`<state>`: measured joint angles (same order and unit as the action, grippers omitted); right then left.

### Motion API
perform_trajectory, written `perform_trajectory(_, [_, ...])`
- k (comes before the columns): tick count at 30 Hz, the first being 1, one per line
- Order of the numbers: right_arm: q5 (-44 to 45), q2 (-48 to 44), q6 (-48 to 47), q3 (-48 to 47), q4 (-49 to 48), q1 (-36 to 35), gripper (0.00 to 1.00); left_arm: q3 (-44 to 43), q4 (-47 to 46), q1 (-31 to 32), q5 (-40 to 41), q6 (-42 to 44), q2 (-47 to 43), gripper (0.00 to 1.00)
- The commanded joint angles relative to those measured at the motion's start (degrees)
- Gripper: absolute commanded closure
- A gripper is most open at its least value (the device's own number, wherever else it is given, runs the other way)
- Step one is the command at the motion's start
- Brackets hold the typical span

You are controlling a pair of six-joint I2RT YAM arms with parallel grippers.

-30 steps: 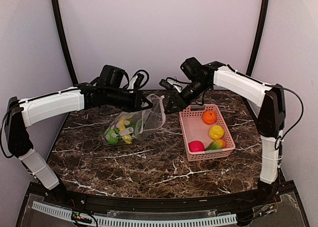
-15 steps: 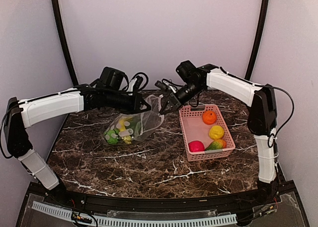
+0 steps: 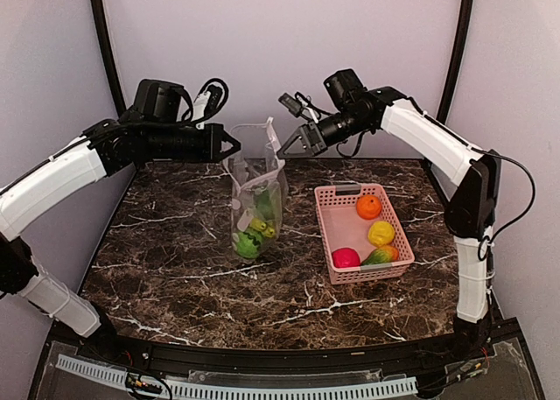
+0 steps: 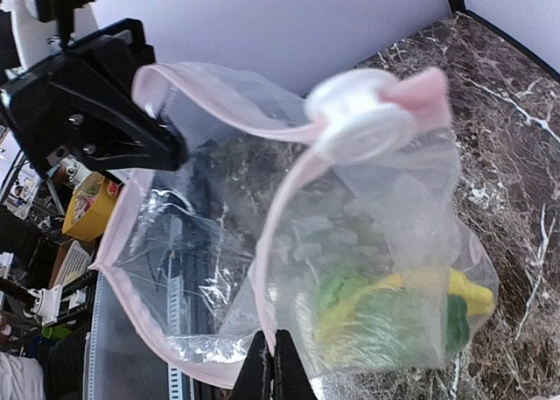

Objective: Place the food in the zip-top bag and seal the zipper
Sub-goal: Adjust the zipper food storage bag.

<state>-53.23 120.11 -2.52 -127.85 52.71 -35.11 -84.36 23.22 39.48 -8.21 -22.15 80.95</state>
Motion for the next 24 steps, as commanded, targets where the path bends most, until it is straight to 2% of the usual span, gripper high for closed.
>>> perform_trajectory(1, [-8.61, 2.23, 2.35, -4.77, -3.43, 0.24, 0.99, -4.08, 11.89, -0.88, 6.97, 4.80, 0.62, 0.99])
perform_trajectory(9, [-19.07, 1.72, 9.34, -7.35, -10.39, -0.36, 0.96, -7.86, 16.35, -3.35, 5.77, 7.58, -2.06, 0.99])
perform_trajectory(17, [-17.57, -0.09, 5.99, -0.77, -8.86, -0.11, 0.94, -5.59, 5.87, -3.27, -5.45, 3.30, 1.33, 0.99])
perform_trajectory(18, [-17.24, 0.03, 5.17, -0.40, -7.67, 0.13, 0.92, -5.43, 5.06, -3.27, -5.83, 3.14, 1.81, 0.99])
perform_trajectory(21, [-15.62, -1.85, 3.09, 2.07, -5.63, 1.93, 0.74, -5.47, 4.62, -3.27, -7.52, 2.46, 4.54, 0.99])
perform_trajectory(24, [-6.16, -6.04, 0.63, 5.99, -4.45, 5.63, 0.57, -4.56, 3.29, -3.32, -8.98, 1.49, 6.08, 0.99])
